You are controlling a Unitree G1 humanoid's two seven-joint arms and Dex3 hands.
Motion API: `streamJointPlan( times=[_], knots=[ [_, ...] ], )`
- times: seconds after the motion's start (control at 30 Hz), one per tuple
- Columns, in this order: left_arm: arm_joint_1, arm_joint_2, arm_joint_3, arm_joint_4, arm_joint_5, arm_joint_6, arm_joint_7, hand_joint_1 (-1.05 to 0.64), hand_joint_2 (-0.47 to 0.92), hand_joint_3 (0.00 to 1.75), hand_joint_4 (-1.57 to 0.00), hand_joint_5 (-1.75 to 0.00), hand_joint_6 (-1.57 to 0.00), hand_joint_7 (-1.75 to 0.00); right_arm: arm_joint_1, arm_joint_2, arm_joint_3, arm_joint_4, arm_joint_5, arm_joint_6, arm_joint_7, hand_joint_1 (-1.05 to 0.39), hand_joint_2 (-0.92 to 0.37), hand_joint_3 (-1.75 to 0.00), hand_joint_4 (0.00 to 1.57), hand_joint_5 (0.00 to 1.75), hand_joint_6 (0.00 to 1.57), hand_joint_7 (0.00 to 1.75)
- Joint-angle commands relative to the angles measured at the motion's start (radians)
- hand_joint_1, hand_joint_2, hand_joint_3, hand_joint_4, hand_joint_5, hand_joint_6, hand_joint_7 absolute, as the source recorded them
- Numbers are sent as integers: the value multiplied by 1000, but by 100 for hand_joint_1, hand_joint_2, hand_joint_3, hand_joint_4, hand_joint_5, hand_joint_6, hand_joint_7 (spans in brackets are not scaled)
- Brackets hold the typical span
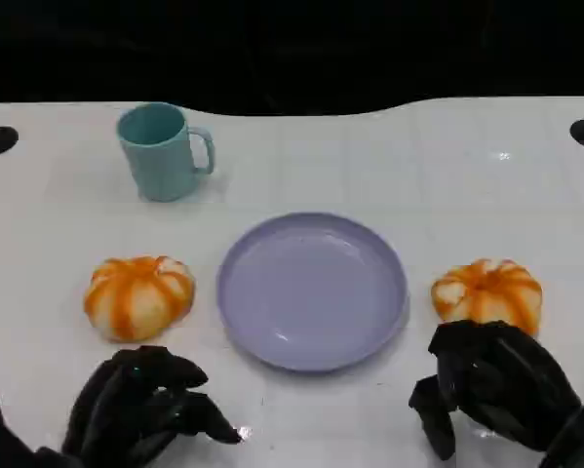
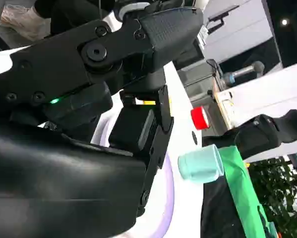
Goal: Grasp the bread from the table and place it into the plate.
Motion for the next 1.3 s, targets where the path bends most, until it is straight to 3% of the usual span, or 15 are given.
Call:
streamJointPlan(
  times=[0.03,1.3],
  knots=[
    [13,16,5,1,7,-14,-2,-91,66,0,-157,-38,-157,-12,-2,-14,-3,-3,-3,-5,-3,-105,-92,-2,132,135,124,114],
    [16,7,-2,-6,5,-17,4,-91,65,0,-157,-39,-157,-12,3,-19,-12,-4,5,-21,16,-105,-92,-3,131,134,124,113]
  ],
)
